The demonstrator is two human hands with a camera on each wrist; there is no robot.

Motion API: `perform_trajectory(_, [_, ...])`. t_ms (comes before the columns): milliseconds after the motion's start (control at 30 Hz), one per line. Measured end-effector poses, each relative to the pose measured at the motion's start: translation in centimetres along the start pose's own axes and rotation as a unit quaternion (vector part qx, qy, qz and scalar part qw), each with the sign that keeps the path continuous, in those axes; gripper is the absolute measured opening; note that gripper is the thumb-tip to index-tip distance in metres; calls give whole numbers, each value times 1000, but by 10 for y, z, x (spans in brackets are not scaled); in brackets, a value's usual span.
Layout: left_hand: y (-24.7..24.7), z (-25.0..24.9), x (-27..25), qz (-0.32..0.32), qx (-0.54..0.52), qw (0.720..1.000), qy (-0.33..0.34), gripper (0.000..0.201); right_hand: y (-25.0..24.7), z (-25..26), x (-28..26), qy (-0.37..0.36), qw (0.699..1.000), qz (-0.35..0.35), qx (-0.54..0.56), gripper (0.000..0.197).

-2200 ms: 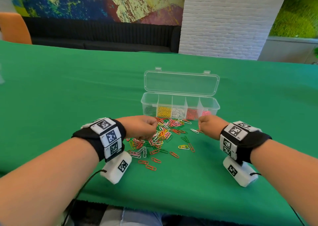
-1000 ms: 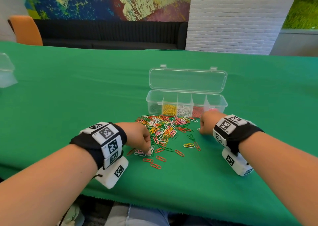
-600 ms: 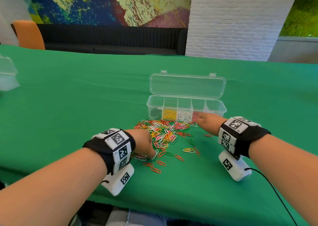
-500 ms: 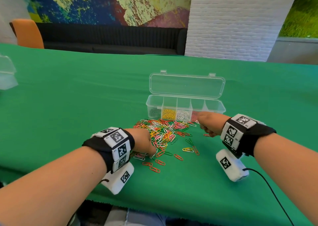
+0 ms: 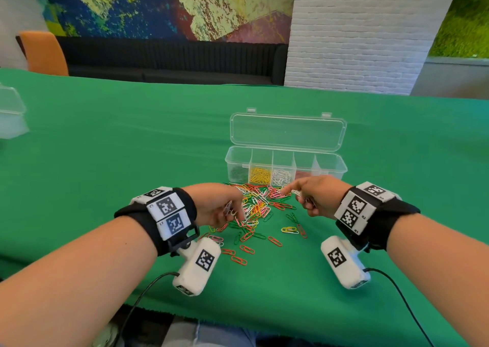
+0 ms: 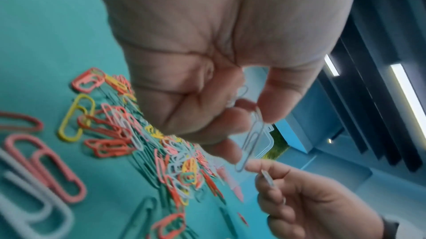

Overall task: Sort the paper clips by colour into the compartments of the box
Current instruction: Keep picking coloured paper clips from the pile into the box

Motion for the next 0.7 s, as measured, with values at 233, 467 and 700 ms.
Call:
perform_trajectory(233, [4, -3, -2, 19, -176, 984, 12, 22, 2, -4, -3, -4, 998, 24, 58, 30])
perform_trajectory(467, [-4, -5, 2, 14, -178, 983, 47, 22, 1, -12, -1, 9, 999, 13, 32, 29])
perform_trajectory(700, [-5, -5, 1, 21, -113, 992, 48, 18, 10, -13, -3, 24, 999, 44, -14, 30])
Point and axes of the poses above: each hand's wrist, its own x-axis towards the middle knuckle, its own y-axis out of the palm, z = x × y, the point moved 8 cm from there along x, towards the middle knuckle, and after that the axes turned 15 degrees about -x, right-handed, at the moved point
